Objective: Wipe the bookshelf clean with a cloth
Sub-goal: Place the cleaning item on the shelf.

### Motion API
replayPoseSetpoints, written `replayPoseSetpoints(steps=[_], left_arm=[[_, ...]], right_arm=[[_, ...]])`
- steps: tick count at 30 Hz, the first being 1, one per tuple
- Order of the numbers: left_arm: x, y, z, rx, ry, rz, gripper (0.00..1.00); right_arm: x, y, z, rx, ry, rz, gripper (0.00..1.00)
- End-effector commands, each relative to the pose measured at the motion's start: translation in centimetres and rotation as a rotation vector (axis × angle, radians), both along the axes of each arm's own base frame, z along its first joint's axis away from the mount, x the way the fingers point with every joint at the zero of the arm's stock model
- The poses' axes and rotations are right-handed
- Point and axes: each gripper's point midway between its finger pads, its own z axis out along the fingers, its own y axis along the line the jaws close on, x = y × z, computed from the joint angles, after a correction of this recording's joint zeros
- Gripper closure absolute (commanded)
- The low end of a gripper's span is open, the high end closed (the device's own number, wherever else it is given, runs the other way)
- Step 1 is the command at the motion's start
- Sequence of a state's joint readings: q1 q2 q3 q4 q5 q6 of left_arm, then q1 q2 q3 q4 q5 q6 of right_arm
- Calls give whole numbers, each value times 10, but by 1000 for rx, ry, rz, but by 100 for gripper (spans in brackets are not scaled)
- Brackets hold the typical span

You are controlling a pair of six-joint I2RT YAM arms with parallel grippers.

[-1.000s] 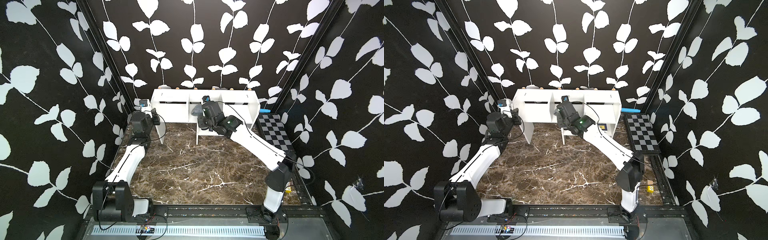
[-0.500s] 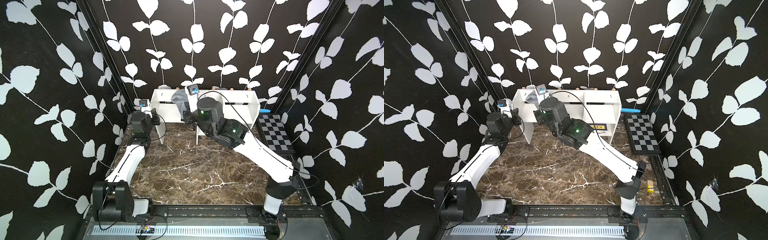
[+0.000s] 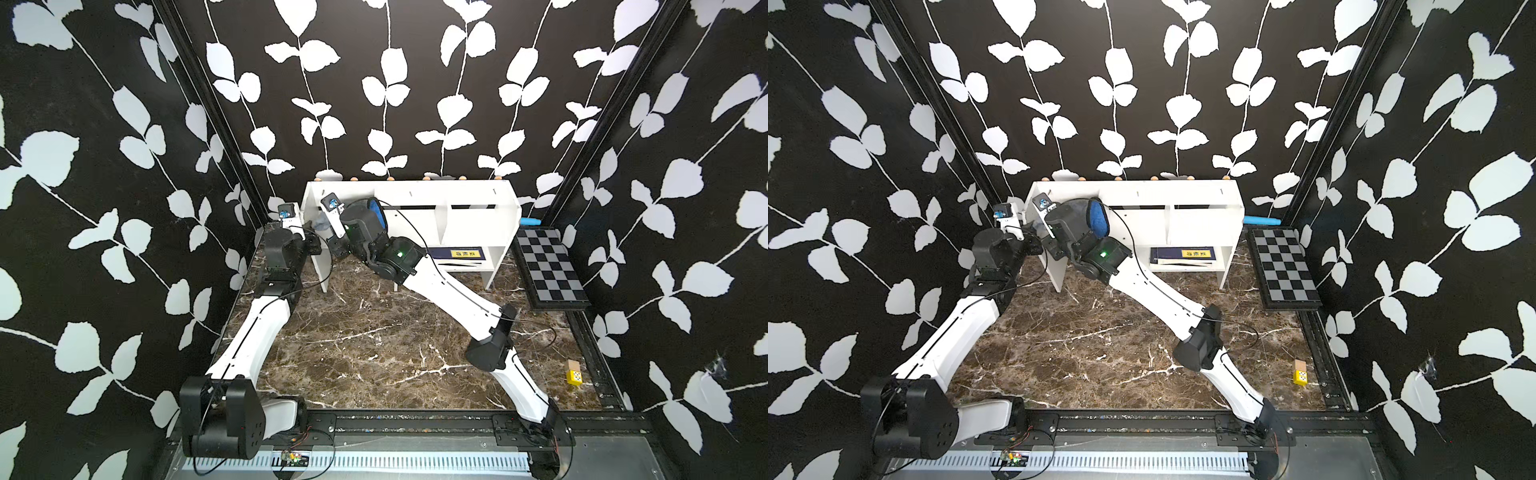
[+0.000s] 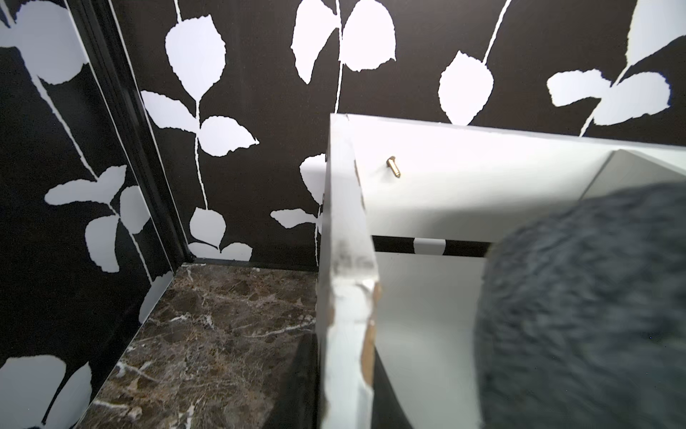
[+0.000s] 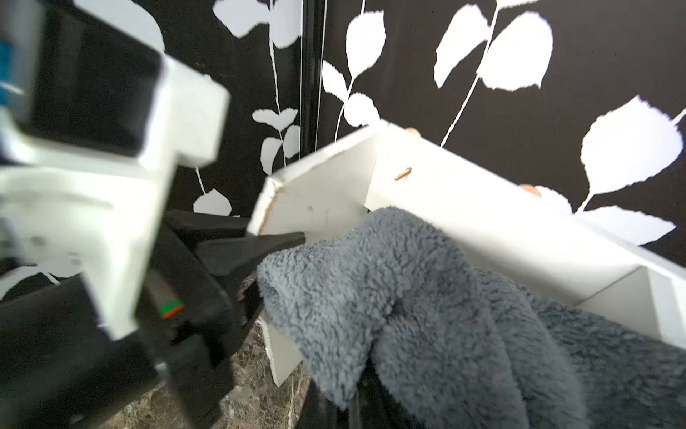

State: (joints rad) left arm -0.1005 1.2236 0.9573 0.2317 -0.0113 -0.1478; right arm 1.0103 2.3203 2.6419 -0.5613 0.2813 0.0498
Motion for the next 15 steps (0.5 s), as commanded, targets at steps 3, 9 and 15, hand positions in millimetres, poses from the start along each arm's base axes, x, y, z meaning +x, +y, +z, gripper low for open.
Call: replayPoseSetpoints(steps=[3, 9, 15], left_arm=[[-27, -3, 23, -218, -18, 2, 100], [-26, -2, 13, -212, 6, 12, 100], [-23, -6, 11, -219, 16, -5, 100]], right_arm=[[18, -14, -3, 26, 30, -60, 100], [26, -11, -41, -2, 113, -60, 84], [13, 4, -60, -15, 188, 16, 54]])
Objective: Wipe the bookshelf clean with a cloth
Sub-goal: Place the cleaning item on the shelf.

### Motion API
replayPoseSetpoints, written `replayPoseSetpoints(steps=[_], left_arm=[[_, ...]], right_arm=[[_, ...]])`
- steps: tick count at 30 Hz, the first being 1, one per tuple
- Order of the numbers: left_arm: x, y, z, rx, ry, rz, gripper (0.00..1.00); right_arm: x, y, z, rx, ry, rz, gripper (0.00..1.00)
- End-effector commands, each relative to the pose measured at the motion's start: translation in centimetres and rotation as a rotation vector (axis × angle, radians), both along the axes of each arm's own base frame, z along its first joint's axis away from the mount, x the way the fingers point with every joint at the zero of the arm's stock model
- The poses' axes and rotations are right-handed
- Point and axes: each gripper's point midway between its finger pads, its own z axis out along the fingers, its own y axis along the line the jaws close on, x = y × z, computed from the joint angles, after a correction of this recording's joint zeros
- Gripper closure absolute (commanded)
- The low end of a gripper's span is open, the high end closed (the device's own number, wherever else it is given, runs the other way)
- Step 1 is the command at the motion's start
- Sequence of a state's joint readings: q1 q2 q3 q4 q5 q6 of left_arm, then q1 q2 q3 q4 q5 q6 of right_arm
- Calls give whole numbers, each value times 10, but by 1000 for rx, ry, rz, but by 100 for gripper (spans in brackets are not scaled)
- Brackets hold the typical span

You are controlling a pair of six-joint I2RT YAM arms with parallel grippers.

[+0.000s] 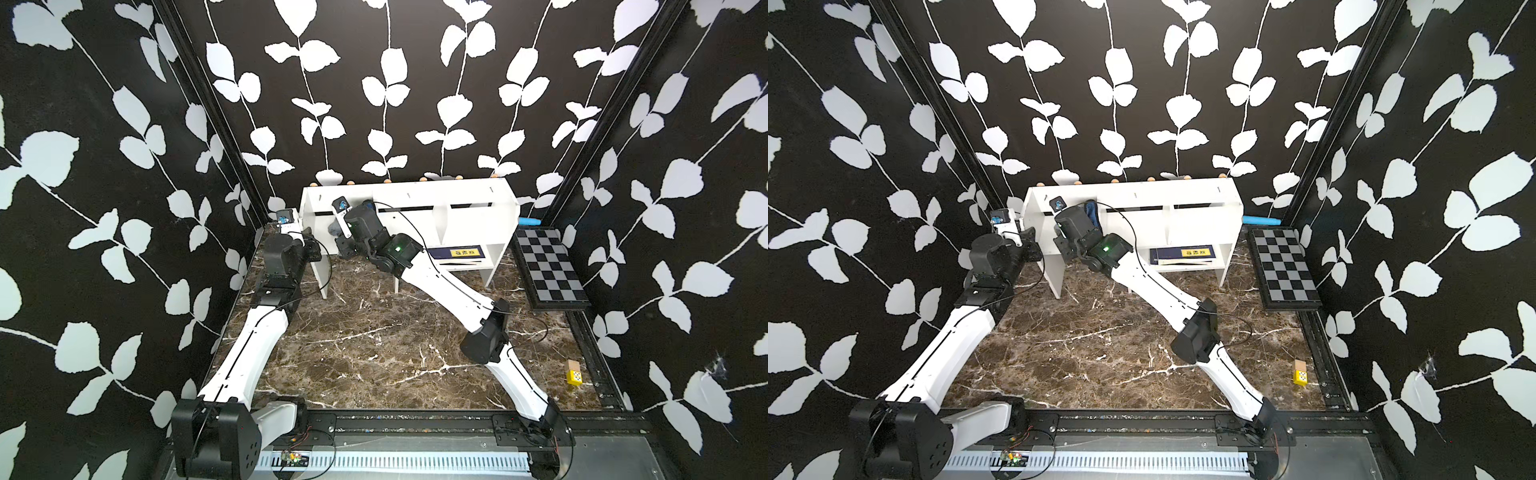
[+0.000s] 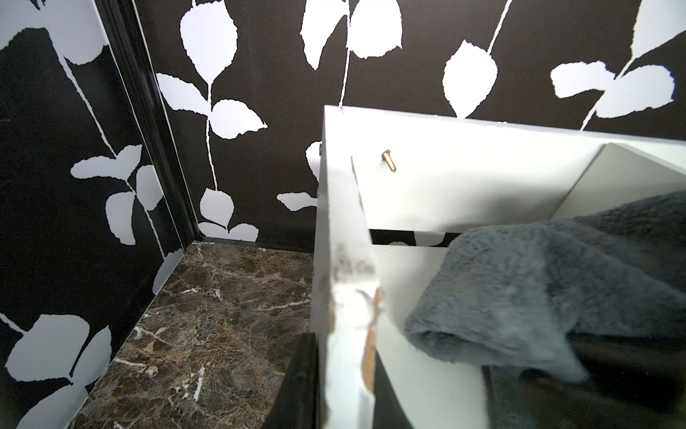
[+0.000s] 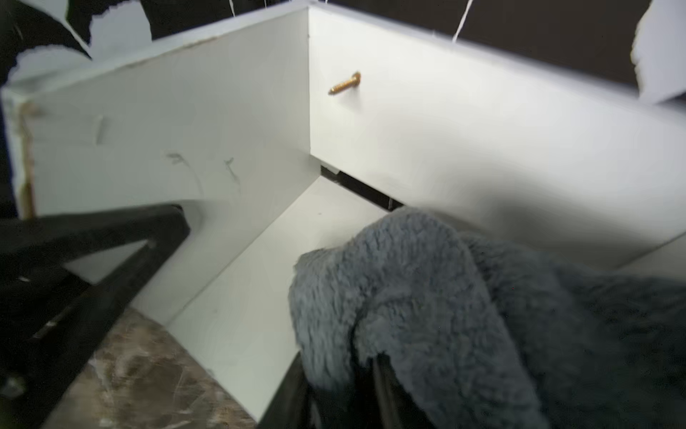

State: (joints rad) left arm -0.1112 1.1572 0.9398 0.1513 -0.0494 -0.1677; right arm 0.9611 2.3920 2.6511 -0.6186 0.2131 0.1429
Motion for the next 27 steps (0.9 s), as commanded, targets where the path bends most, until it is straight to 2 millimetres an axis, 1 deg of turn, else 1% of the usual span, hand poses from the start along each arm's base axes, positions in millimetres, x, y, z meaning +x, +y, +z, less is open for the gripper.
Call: replayPoseSetpoints(steps=[1, 3, 8, 11, 14, 16, 17, 18, 20, 22, 24, 26, 27], left_arm=[[-5, -9, 12, -208, -17, -29, 100], [-4, -9, 9, -207, -10, -28, 100], [-4, -10, 10, -213, -8, -29, 100], [-5, -8, 12, -211, -11, -22, 99], [-5, -7, 10, -207, -3, -12, 93], [-5, -6, 10, -206, -2, -9, 87], [-6, -5, 12, -206, -4, -5, 82], [-7, -4, 13, -205, -5, 0, 75], [-10, 1, 19, -201, -11, 29, 60], [-17, 10, 29, -198, -24, 76, 46], [-25, 19, 39, -194, -37, 122, 36], [-31, 25, 46, -195, -31, 153, 32], [-34, 27, 48, -197, -22, 164, 31]], right_arm=[[-13, 6, 0, 10, 37, 39, 51], [-20, 4, 15, 17, 3, 42, 47], [-31, -14, 68, 57, -110, 12, 34], [-45, -21, 98, 81, -155, 30, 26], [-62, -29, 125, 106, -211, 40, 16], [-72, -38, 141, 125, -241, 37, 9], [-75, -43, 145, 128, -253, 28, 8], [-78, -49, 152, 133, -265, 18, 7], [-82, -68, 167, 143, -291, -22, 6], [-84, -97, 185, 159, -329, -87, 4], [-82, -134, 199, 182, -356, -162, 3], [-80, -181, 210, 202, -379, -252, 3], [-76, -206, 210, 194, -392, -309, 2]])
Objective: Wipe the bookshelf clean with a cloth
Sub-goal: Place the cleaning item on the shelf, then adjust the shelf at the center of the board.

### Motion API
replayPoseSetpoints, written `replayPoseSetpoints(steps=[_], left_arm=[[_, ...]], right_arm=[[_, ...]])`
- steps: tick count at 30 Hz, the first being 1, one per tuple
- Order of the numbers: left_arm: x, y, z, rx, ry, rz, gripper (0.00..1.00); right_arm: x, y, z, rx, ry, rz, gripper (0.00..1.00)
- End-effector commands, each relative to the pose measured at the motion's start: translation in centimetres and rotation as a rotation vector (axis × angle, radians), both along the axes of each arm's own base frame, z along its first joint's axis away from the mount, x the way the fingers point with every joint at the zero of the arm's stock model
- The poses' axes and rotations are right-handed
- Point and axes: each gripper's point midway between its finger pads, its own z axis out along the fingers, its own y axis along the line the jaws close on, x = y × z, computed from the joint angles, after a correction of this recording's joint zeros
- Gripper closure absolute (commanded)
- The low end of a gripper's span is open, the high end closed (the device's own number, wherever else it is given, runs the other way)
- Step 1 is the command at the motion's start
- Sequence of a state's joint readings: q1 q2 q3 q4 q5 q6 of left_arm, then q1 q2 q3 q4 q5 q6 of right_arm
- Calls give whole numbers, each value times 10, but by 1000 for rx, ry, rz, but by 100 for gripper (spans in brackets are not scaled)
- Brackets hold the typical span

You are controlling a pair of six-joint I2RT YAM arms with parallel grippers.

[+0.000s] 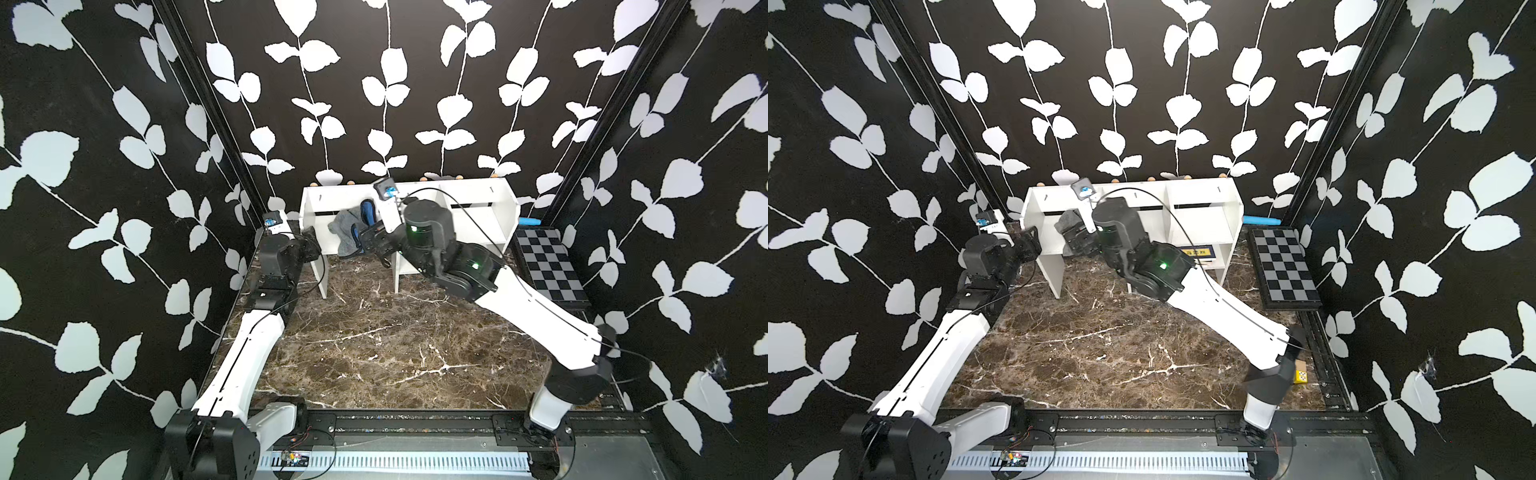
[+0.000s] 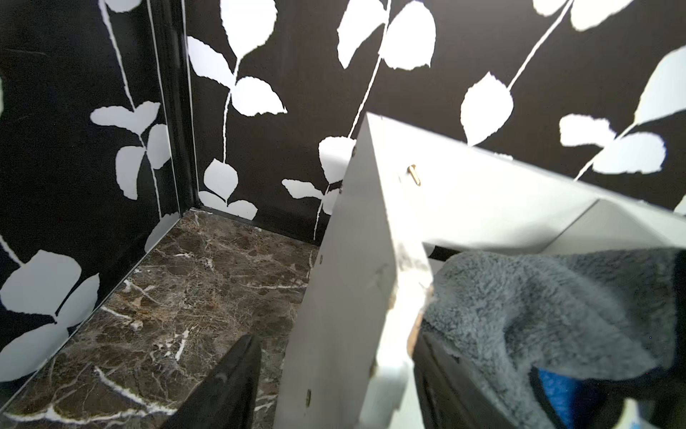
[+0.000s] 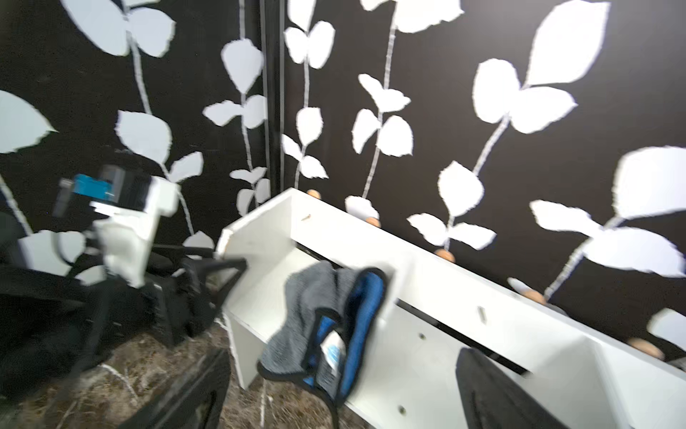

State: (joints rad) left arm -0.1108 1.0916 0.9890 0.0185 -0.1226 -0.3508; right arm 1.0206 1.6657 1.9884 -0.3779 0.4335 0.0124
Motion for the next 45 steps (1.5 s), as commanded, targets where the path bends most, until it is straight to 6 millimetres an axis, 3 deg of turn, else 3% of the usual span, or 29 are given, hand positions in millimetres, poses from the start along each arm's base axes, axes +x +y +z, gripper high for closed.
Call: replayPoseSetpoints(steps=[1, 5, 6, 10, 13, 16, 20, 26, 28, 30, 36, 45], left_arm=[[-18, 14, 31, -31, -28, 78, 31], [-36, 24, 37, -50, -16, 130, 30], [-41, 24, 39, -59, -19, 128, 30], [-49, -8, 47, -114, -25, -56, 37], [-56, -37, 50, -132, -22, -188, 38], [-68, -52, 53, -116, -47, -251, 36], [-71, -61, 47, -96, -23, -305, 36], [-59, -70, 25, -107, 47, -338, 41], [-56, -76, 22, -132, 49, -364, 41], [-53, -82, 18, -148, 52, -393, 40], [-49, -87, 10, -157, 46, -411, 38], [-37, -77, 2, -119, 49, -341, 39]], right_arm=[[14, -92, 40, 97, -91, -239, 2], [35, -204, 15, 144, 15, -472, 1], [39, -224, 5, 161, 47, -499, 0], [63, -269, -31, 215, 197, -526, 2], [84, -282, -50, 251, 258, -523, 6], [102, -297, -65, 254, 274, -563, 12], [125, -315, -86, 286, 322, -591, 16], [145, -340, -108, 247, 338, -678, 32], [147, -343, -111, 238, 333, -681, 33], [150, -339, -113, 232, 329, -656, 45], [145, -336, -119, 209, 337, -629, 99], [109, -326, -91, 153, 266, -640, 100]])
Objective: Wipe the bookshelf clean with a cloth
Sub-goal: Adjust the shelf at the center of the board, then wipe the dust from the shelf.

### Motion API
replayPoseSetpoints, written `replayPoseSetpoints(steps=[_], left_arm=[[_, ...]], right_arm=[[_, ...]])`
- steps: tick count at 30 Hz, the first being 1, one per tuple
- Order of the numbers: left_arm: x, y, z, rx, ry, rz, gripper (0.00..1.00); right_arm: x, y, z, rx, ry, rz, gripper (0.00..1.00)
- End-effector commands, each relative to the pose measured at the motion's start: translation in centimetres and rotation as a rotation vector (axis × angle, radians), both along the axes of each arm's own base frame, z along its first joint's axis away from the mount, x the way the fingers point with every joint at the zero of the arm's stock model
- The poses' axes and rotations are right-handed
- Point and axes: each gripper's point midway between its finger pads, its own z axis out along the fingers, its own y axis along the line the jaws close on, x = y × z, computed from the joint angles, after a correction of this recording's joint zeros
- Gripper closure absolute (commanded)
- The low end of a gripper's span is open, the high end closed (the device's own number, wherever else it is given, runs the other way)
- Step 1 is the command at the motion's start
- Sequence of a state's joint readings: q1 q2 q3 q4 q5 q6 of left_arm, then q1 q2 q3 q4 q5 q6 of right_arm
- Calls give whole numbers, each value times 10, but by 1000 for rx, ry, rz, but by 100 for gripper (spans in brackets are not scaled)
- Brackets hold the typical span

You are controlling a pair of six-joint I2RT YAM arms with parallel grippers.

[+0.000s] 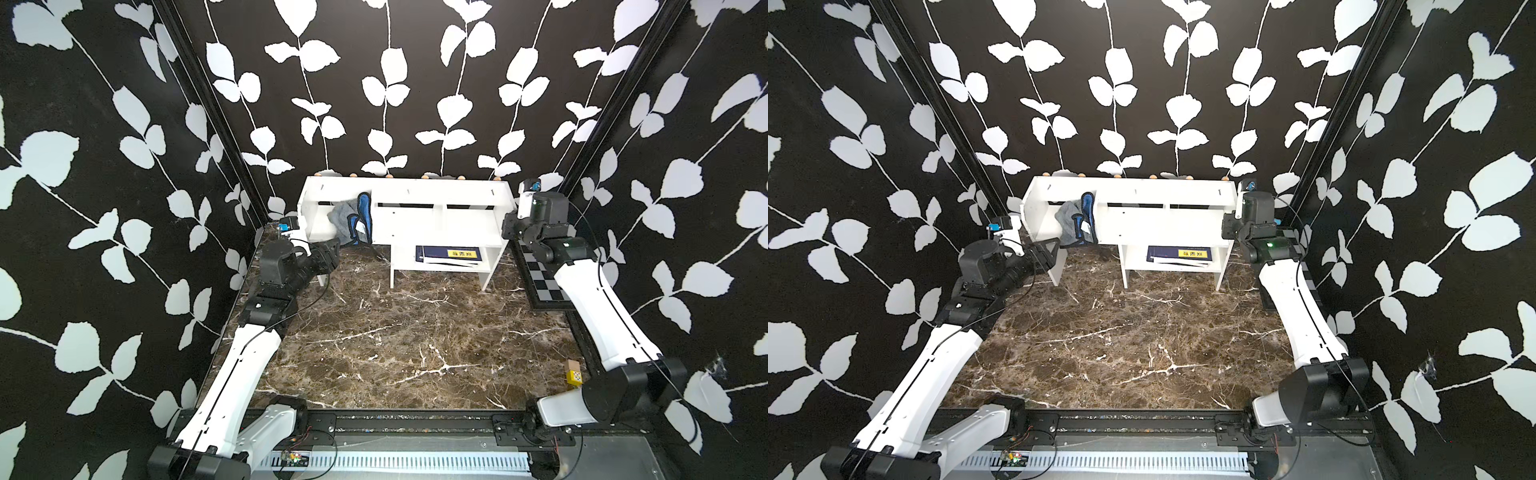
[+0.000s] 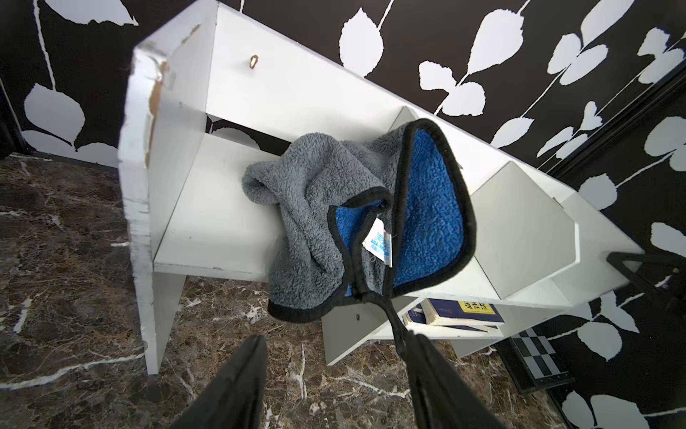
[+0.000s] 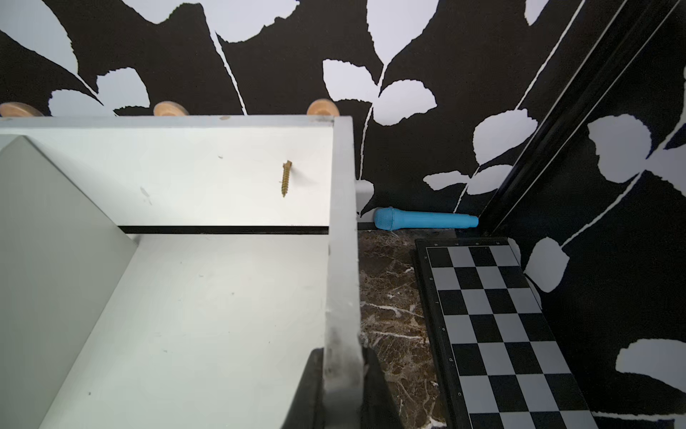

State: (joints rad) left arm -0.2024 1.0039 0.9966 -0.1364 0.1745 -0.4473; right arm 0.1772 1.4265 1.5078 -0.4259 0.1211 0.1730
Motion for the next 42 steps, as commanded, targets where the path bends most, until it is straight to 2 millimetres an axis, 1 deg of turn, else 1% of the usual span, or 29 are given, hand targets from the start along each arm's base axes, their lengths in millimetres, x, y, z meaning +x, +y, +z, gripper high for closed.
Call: replayPoseSetpoints(steps=[1, 4, 7, 9, 12, 13, 15, 17, 19, 22, 26, 28, 29, 30, 31, 33, 34, 35, 37, 39, 41, 42], left_arm=[[8, 3, 3, 16, -39, 26, 39], [18, -7, 4, -2, -32, -10, 39], [25, -22, 13, 8, -59, -44, 40], [27, -30, 19, 20, -85, -54, 39], [32, -36, 20, 28, -92, -58, 39], [33, -35, 20, 31, -92, -53, 40], [34, -34, 20, 35, -96, -45, 40], [34, -33, 18, 35, -99, -40, 39], [35, -35, 18, 30, -98, -49, 39], [39, -44, 17, 28, -99, -71, 38], [45, -71, 13, 52, -90, -116, 37], [48, -84, 13, 64, -94, -133, 36], [49, -92, 13, 73, -98, -139, 35], [52, -95, 12, 85, -97, -131, 36], [56, -95, 9, 103, -92, -109, 36], [66, -87, 2, 131, -64, -33, 36], [71, -81, -2, 137, -52, 9, 36], [76, -81, -4, 141, -51, 28, 36], [86, -85, -10, 151, -41, 30, 36], [94, -93, -15, 145, -32, 6, 38], [102, -102, -24, 147, -14, -18, 45], [104, -103, -27, 155, 0, -18, 52]], right_arm=[[-16, -9, 38, 52, -94, -82, 100], [-17, -12, 43, 44, -104, -92, 100], [-18, -7, 47, 42, -108, -52, 100], [-19, -8, 51, 38, -107, -38, 100], [-18, -21, 53, 69, -105, -41, 100], [-17, -29, 52, 87, -101, -48, 100], [-13, -41, 49, 137, -92, -44, 100], [-10, -47, 42, 176, -78, -21, 100], [-8, -44, 40, 188, -79, 14, 100], [-10, -33, 37, 218, -70, 65, 100], [-14, -19, 28, 218, -42, 78, 99], [-17, -11, 22, 198, -26, 80, 72], [-18, -7, 17, 189, -16, 78, 62], [-19, -6, 14, 187, -10, 69, 58], [-19, -8, 10, 190, -3, 50, 55], [-19, -11, 3, 204, 14, 27, 53], [-19, -11, 0, 213, 24, 18, 53], [-19, -11, -4, 222, 34, 15, 54], [-19, -9, -10, 243, 48, 12, 60], [-20, -9, -16, 252, 61, 4, 64], [-21, -11, -20, 253, 69, -9, 68], [-21, -12, -22, 251, 73, -16, 70]])
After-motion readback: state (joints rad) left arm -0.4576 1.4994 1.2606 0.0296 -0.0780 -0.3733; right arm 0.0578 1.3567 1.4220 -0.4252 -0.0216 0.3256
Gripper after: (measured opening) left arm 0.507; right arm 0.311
